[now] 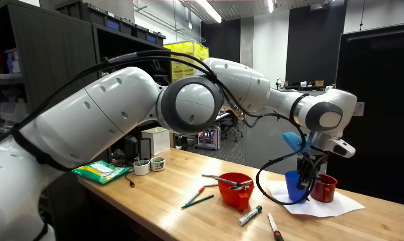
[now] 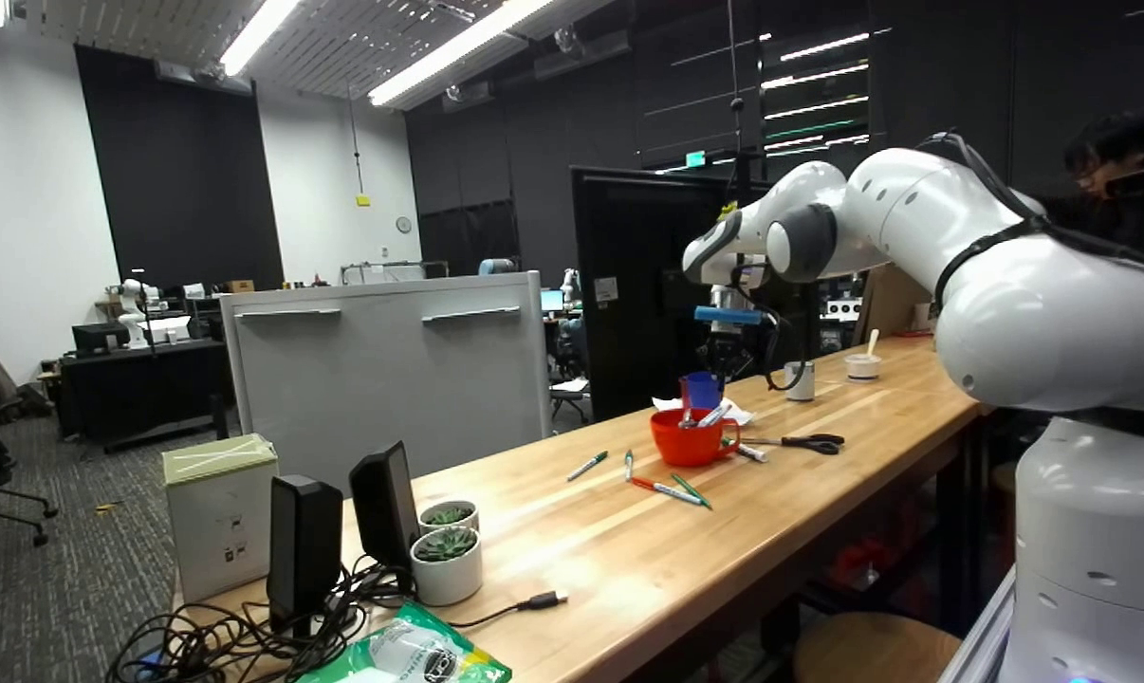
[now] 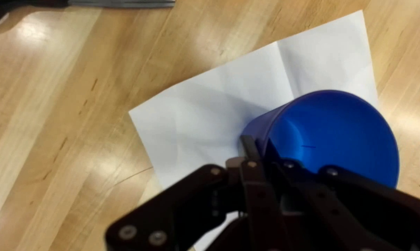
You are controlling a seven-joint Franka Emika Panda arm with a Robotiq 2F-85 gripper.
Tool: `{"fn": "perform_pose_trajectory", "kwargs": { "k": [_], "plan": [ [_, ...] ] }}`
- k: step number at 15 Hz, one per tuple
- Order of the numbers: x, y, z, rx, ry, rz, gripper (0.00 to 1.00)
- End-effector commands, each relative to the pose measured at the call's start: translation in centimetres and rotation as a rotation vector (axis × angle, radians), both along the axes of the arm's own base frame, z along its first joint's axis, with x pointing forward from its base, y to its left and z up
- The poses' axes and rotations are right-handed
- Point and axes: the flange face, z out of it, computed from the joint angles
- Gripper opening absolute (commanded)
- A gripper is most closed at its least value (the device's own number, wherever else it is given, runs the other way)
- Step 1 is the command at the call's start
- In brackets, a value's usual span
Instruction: Put the blue cup on the white napkin.
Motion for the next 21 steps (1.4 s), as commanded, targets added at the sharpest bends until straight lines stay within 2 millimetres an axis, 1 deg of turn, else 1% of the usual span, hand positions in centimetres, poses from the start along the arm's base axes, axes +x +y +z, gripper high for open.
{"fn": "perform_pose_trajectory", "kwargs": {
  "k": [1, 3, 6, 9, 10, 11, 12, 14, 18, 21],
  "plan": [
    [-0.3, -0.4, -1.2, 0.032, -0.002, -0.025, 0.01],
    [-0.1, -0.2, -2.1, 0.040, 0.004, -0.025, 0.01],
    [0.3, 0.5, -2.6, 0.051, 0.002, -0.021, 0.01],
    [0.2, 0.6, -2.3, 0.056, 0.006, -0.014, 0.01],
    [0.0, 0.4, -2.0, 0.057, 0.007, -0.013, 0.01],
    [-0.1, 0.4, -1.8, 0.054, 0.011, -0.011, 0.30],
    [-0.1, 0.4, -1.6, 0.053, 0.012, -0.011, 0.31],
    [-0.3, 0.3, -1.4, 0.053, 0.014, -0.010, 0.41],
    [-0.7, 0.3, -0.3, 0.046, 0.009, -0.002, 0.69],
    [-0.9, 0.0, 2.0, 0.011, -0.001, 0.006, 0.89]
  ]
}}
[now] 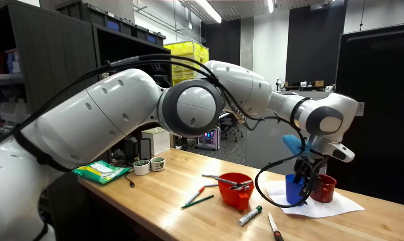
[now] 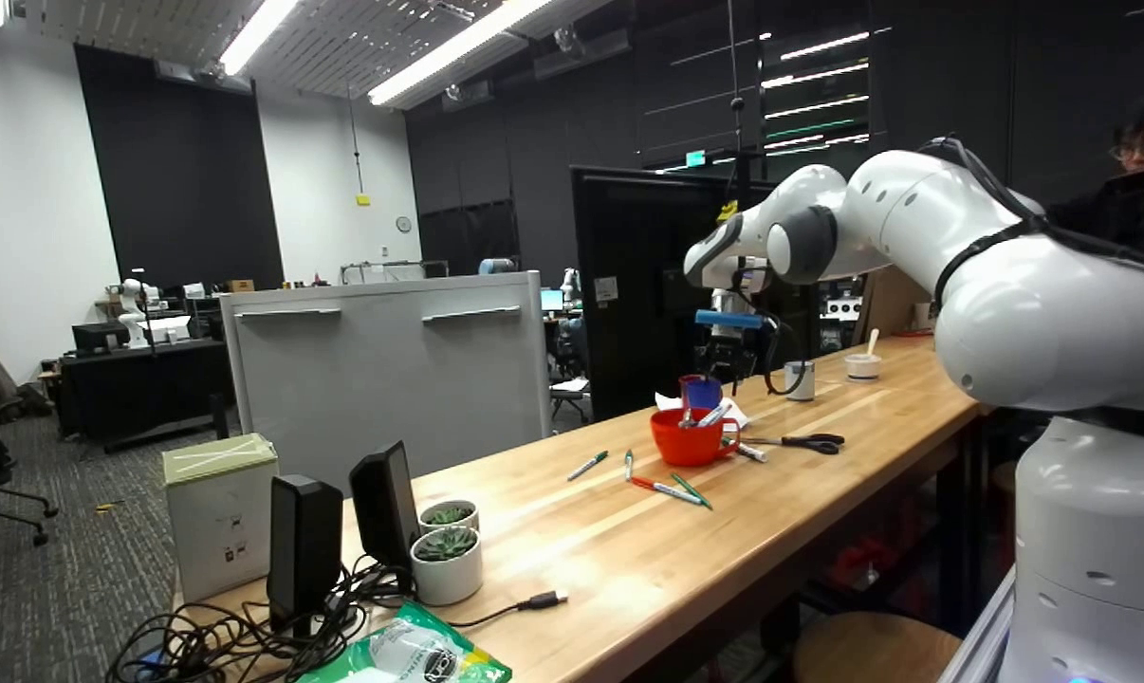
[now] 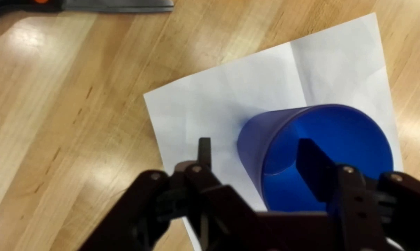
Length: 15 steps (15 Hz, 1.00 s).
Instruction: Put the blue cup on the white napkin.
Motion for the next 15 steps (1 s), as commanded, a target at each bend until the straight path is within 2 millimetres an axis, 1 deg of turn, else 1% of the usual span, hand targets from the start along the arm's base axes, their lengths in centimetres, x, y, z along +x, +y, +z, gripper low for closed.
{"fn": "perform_pose_trajectory", "kwargs": {
  "k": [1, 2, 4, 5, 6, 8, 10, 12, 15],
  "plan": [
    [-1.0, -0.2, 4.2, -0.036, -0.007, 0.012, 0.95],
    [-1.1, -0.4, 5.6, -0.059, -0.012, 0.014, 0.99],
    [-1.6, -0.4, 9.2, -0.109, -0.029, 0.037, 1.00],
    [-1.8, -0.1, 10.9, -0.139, -0.028, 0.057, 1.00],
    [-2.2, 0.9, 12.7, -0.145, -0.005, 0.112, 1.00],
    [-2.7, 3.8, 16.4, -0.171, 0.051, 0.215, 1.00],
    [-2.9, 6.5, 19.2, -0.190, 0.084, 0.316, 1.00],
    [-2.9, 9.6, 21.4, -0.208, 0.096, 0.430, 1.00],
    [-2.8, 13.8, 23.5, -0.253, 0.082, 0.602, 1.00]
  ]
}}
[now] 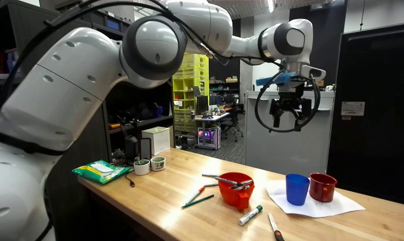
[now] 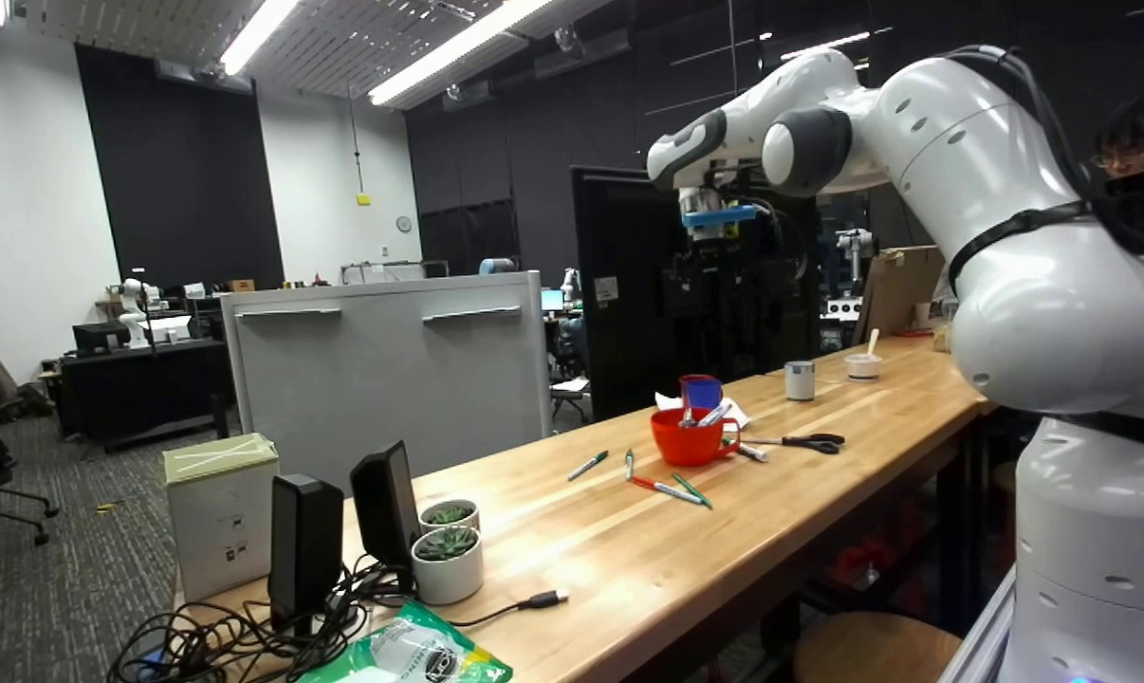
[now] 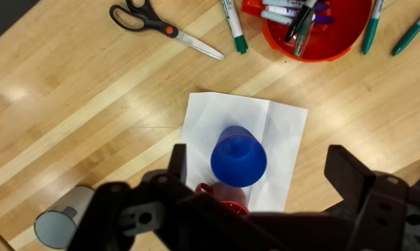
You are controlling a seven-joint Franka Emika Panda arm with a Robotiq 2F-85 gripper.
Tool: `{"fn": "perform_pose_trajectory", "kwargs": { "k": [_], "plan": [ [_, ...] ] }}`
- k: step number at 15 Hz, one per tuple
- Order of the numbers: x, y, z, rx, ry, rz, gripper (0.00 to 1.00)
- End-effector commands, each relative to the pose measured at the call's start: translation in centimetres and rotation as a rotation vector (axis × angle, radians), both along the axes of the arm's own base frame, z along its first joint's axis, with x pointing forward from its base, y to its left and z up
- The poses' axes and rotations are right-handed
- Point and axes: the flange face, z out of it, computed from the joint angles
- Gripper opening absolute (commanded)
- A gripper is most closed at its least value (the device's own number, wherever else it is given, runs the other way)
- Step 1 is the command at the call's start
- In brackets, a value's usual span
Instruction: Put the blue cup on the white napkin.
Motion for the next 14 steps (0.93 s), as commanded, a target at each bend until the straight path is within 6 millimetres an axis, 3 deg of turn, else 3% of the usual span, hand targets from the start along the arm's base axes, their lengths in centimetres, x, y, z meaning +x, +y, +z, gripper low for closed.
{"fn": "perform_pose_trajectory", "kwargs": {
  "k": [1, 8, 9, 14],
  "plan": [
    [-1.2, 4.7, 1.9, -0.029, 0.015, 0.205, 1.00],
    [-2.4, 11.5, 1.8, -0.044, -0.073, 0.587, 1.00],
    [-0.2, 9.4, 1.4, -0.038, -0.060, 0.491, 1.00],
    [-1.5, 11.0, 1.5, -0.025, -0.072, 0.562, 1.00]
  ]
}}
